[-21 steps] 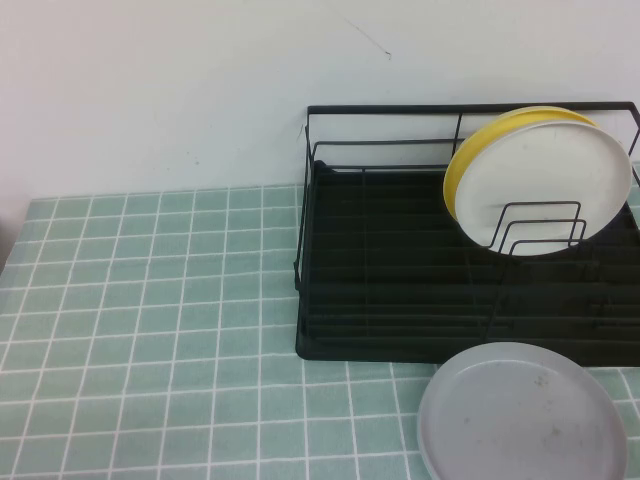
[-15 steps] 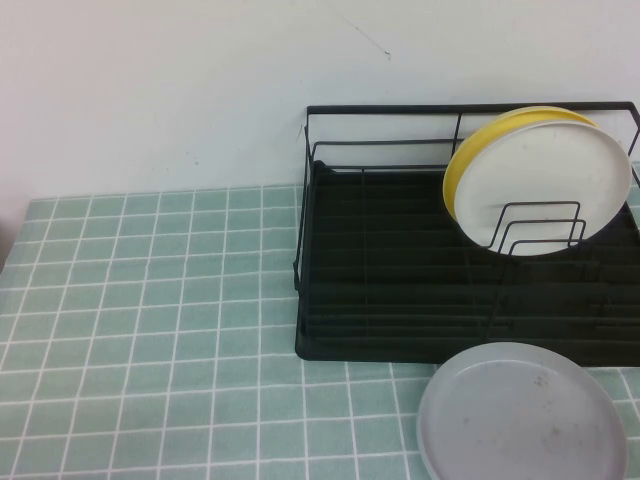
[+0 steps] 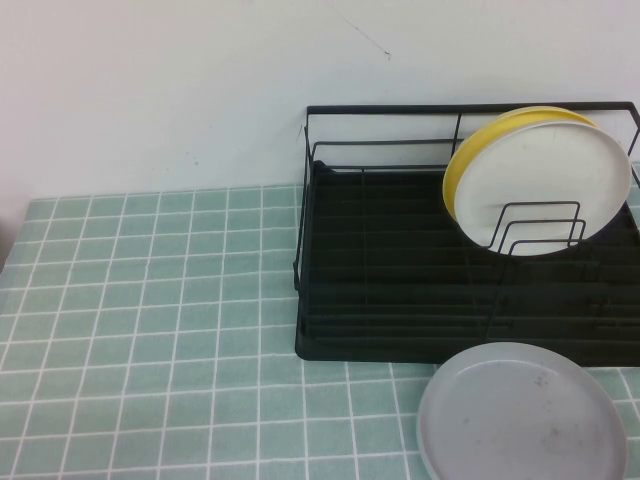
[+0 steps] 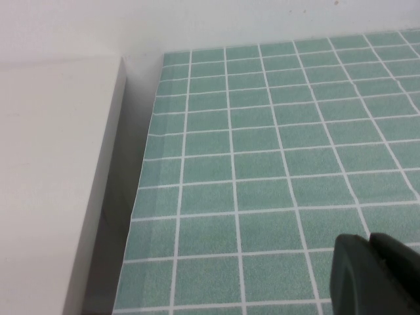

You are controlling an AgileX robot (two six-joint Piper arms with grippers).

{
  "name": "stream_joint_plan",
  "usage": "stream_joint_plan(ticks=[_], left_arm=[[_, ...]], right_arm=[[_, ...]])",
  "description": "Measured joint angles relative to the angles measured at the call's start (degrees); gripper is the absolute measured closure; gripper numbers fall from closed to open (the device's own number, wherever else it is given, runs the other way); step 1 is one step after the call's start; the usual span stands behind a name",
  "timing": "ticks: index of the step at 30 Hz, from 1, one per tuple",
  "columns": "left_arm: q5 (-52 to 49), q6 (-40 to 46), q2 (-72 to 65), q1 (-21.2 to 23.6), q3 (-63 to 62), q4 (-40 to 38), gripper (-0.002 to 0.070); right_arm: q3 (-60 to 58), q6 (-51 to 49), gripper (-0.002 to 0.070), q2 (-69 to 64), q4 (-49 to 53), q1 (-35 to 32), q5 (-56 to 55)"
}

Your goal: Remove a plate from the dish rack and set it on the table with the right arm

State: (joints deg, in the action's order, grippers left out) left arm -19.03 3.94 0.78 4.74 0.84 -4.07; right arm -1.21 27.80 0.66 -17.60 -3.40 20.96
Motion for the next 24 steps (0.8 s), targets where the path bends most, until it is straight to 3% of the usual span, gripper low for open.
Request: stream_joint_plan(ticks=[17,20,24], left_arm=[[0.0,0.07,0.0,0.0,0.0,0.0,0.0678],[0.0,0.07,0.0,0.0,0.0,0.0,0.0678],[0.0,0.07,0.0,0.0,0.0,0.0,0.0678]], right_arm=[[0.0,0.0,0.0678,0.0,-1.31,0.0,-0.12],[-0.19,0.0,0.0678,0.0,-6.67,0.0,-1.01],[-0.41,0.0,0.0678,0.0,-21.38,0.0,-7.35]])
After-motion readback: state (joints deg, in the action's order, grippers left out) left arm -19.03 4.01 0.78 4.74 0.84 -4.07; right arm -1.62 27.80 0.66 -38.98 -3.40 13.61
